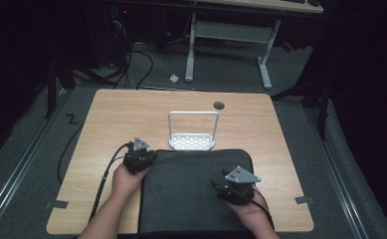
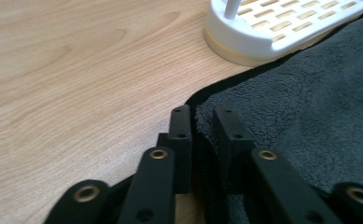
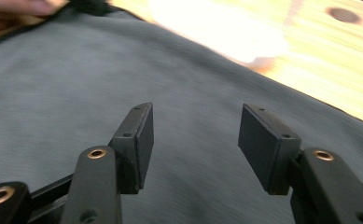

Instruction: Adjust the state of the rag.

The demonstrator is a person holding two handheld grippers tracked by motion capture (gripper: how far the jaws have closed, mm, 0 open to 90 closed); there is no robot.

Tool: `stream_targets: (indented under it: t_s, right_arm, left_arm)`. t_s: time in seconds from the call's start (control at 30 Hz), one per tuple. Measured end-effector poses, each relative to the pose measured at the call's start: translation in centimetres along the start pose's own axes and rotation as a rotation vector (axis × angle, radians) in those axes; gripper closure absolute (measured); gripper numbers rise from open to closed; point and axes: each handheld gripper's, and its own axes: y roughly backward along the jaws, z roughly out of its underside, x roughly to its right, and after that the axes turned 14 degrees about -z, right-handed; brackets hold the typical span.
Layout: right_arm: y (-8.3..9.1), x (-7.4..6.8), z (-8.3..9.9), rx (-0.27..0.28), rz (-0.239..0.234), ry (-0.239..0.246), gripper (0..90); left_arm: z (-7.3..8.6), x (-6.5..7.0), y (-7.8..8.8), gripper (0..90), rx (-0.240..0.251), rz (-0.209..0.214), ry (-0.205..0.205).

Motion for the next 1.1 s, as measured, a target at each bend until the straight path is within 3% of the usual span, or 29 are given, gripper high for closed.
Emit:
stream_targets:
  t_s: [0.17, 0.47, 0.8, 1.1]
  right_arm:
    - [-1.9, -2.5, -1.2, -0.025, -0.057, 0.051, 44.0]
    - [-5.8, -6.7, -3.2, -0.051, -0.156, 0.11, 43.1]
    - [-10.0, -11.1, -3.7, -0.103, -0.272, 0.157, 43.0]
    - [-12.1, -13.9, -3.6, -0.138, -0.357, 0.174, 42.7]
  left_arm:
    - [0.0, -1.0, -0.2, 82.5, -0.017, 0.051, 0.082]
    - [0.2, -1.7, -0.1, 82.4, -0.009, 0.084, 0.147]
    - [0.3, -1.9, -0.2, 81.4, -0.018, 0.102, 0.166]
    - [0.3, -1.9, -0.2, 81.1, -0.022, 0.104, 0.171]
